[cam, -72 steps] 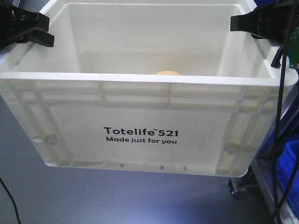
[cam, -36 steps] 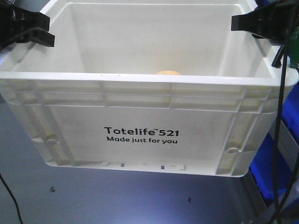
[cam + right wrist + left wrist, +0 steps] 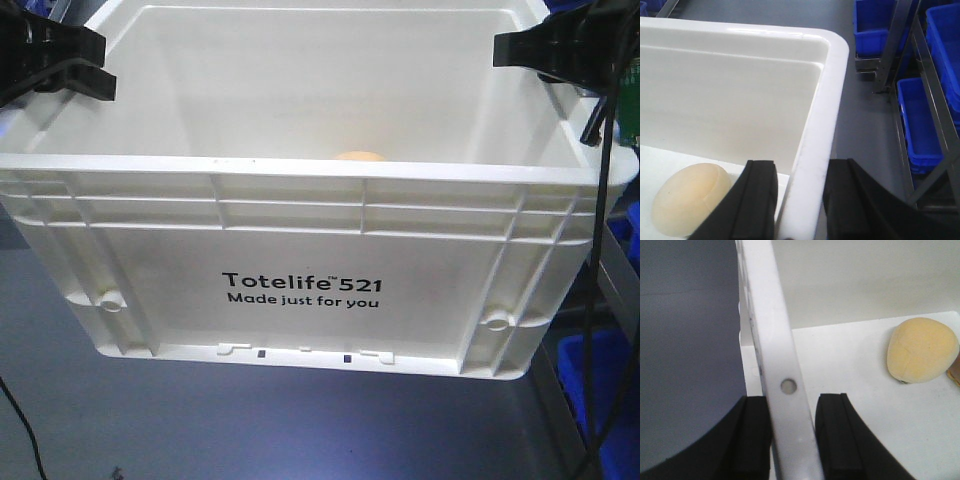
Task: Place moving items into box and shelve
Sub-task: 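Keep holding the tote as the base aligns with the blue bins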
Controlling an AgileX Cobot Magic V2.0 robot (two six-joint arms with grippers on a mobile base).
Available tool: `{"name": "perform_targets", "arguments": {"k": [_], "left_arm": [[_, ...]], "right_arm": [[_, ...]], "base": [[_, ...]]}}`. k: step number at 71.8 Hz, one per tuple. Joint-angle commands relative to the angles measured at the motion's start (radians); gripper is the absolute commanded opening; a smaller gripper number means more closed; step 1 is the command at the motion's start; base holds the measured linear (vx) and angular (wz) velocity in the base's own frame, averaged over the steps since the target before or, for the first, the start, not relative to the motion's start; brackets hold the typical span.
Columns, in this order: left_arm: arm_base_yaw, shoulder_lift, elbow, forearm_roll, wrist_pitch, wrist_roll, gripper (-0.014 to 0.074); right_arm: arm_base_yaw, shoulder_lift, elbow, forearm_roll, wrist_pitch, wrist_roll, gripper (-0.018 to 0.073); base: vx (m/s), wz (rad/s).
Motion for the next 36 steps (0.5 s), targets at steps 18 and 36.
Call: {"name": "perform_targets", "arguments": {"k": [18,36], "left_arm": [[-0.012,-0.055,-0.045,-0.126,-0.091,0.028,0.0003],[-0.012,-0.055,-0.045,-0.126,-0.093,0.028,0.0003]], "right_arm": [[-0.002,-0.029,-0.043,-0.014,-0.143,0.018,-0.0006],[-0.002,-0.029,-0.043,-0.014,-0.143,0.018,-0.0006]], "base": [[0.38,0.17],[0.32,0.22]]}}
